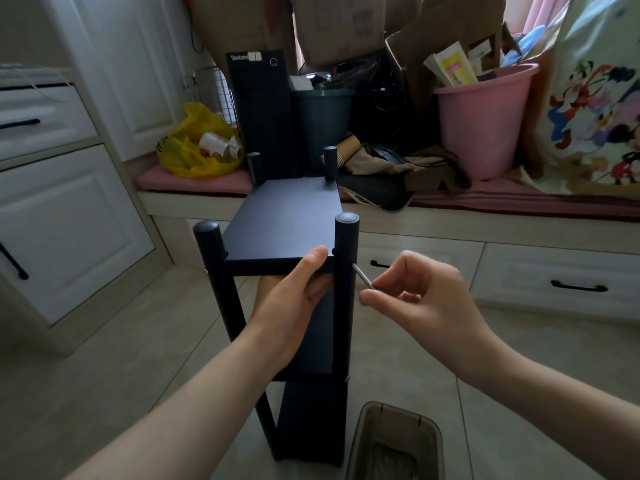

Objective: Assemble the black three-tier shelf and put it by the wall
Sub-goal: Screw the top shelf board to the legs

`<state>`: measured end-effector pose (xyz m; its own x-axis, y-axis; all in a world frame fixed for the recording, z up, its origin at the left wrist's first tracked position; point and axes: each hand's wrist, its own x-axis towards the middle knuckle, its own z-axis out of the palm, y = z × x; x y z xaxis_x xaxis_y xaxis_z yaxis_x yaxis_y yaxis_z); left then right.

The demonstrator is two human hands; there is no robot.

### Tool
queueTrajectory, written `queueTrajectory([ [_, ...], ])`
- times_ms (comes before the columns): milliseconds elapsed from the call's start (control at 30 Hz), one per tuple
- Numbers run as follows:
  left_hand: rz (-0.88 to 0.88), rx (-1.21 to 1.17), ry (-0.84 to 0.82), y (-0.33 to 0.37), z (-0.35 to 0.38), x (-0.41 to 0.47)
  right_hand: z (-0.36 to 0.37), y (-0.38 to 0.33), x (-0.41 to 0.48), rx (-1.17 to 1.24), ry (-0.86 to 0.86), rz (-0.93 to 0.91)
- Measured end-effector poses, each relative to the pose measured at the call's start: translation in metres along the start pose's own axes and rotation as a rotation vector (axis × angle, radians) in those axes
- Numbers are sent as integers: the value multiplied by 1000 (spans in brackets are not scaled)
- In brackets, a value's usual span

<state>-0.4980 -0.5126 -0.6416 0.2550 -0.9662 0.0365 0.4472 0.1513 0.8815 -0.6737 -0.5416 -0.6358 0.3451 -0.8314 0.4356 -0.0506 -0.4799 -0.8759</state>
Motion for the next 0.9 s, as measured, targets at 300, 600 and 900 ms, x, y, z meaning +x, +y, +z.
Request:
queueTrajectory([
  [300, 19, -22, -9, -1, -4, -1, 1, -1, 8, 45, 3, -4],
  [600, 45, -21, -30, -1, -5, 0, 13, 2, 18, 44, 43, -1],
  [900, 40, 74, -9, -1, -8, -1, 16, 0, 23, 29, 44, 14],
])
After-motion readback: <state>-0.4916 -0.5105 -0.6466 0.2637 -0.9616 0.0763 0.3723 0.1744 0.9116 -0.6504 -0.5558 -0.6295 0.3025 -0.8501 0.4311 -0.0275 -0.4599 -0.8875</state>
